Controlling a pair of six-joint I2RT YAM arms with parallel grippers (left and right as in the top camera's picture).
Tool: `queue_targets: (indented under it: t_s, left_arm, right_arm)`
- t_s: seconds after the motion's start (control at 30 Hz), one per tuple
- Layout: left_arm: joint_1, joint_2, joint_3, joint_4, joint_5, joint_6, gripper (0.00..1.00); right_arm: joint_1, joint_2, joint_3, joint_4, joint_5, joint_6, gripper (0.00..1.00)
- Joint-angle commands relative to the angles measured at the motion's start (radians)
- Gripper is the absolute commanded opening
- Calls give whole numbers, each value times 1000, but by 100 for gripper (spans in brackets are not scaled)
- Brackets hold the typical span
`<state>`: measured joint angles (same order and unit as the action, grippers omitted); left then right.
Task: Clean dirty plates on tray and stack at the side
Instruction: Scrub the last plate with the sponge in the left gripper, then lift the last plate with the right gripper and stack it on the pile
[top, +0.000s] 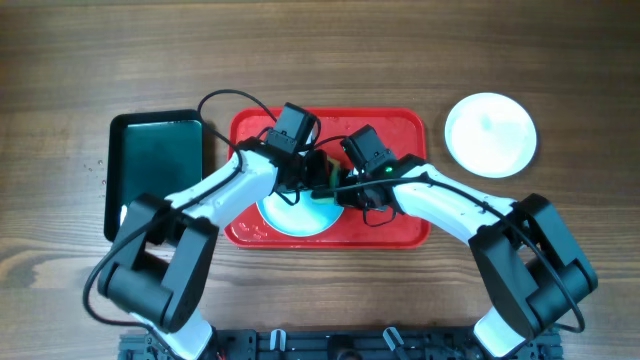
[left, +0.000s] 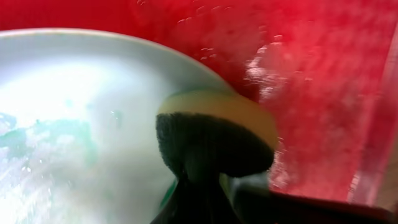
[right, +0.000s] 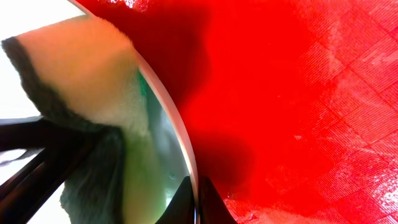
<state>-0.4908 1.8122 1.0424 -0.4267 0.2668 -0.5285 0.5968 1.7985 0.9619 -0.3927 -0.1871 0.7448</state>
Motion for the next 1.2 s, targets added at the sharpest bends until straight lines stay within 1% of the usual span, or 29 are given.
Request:
queue_targets:
  t_s: [0.0,0.03,0.13,0.2,0.23,0.27,0.3,0.37,0.43,0.47,0.5,0.53,0.63,0.67,0.7,0.77,0.83,0.87,0.9,0.93,0.97,1.0,1.07,1.13,1.17]
  left_arm:
    - [2,51,-2,-23,-263,-3,4]
    - [3,49,-2,-48,-411,-3,4]
    - [5,35,-2,-119,-734,-3,4]
    - [5,11,-2,-158,-882,-3,4]
    - [5,-6,-2,-172,-931,-3,4]
    - [5,-27,-2,-182,-949,-3,4]
    - [5,-55,-2,-189,-942,-3,4]
    - [5,-143,-2,-201,-842,-3,4]
    - [24,-242,-2,-203,-671,-4,4]
    - [62,-312,-2,-208,-539,-4,4]
    - [113,-374,-2,-219,-446,-4,4]
    - [187,-441,-2,-243,-382,-3,4]
    - [396,-535,-2,-321,-368,-3,4]
    - [481,-540,-2,-359,-368,-3,4]
    - [529,-536,-2,-384,-362,-3,4]
    - [618,-522,-2,-394,-272,-3,4]
    - [659,-516,-2,-393,-244,-3,4]
    - [661,-516,-2,-393,-244,-3,4]
    - [661,-516,-2,-393,-243,-3,4]
    - [661,-516,-2,-393,-236,-3,4]
    - [661,-516,-2,-393,-236,-3,4]
    - [661,-516,-2,-394,-236,-3,4]
    - [661,-516,-2,-394,-236,-3,4]
    - [661,-516,-2,-394,-236,-3,4]
    - [661,-516,-2,-394,-236,-3,4]
  right_arm:
    - [0,27,-15,-19,75,14,4]
    - [0,27,-15,-21,75,13,4]
    - [0,27,-15,-22,76,14,4]
    - [0,27,-15,-22,76,14,4]
    - [0,27,-15,-22,76,13,4]
    - [0,27,-15,-23,76,13,4]
    - [0,27,-15,-22,75,14,4]
    - [-1,18,-8,-16,58,13,4]
    - [0,-4,14,-19,51,-5,4]
    - [0,-26,31,-19,47,-49,4]
    - [0,-52,44,-19,44,-105,4]
    - [0,-94,59,-29,45,-170,4]
    - [2,-212,88,-49,98,-304,4]
    - [10,-265,106,-72,190,-354,4]
    - [21,-295,118,-85,256,-403,4]
    - [79,-361,139,-90,481,-593,4]
    - [168,-387,150,-86,832,-745,4]
    - [212,-387,153,-66,994,-855,4]
    - [245,-387,153,-30,1112,-968,5]
    - [291,-387,153,55,1252,-1166,4]
    - [308,-387,153,105,1305,-1260,4]
    - [339,-387,153,217,1398,-1447,4]
    - [386,-387,153,404,1489,-1701,4]
    - [425,-387,153,526,1535,-1841,4]
    - [442,-387,153,568,1557,-1868,4]
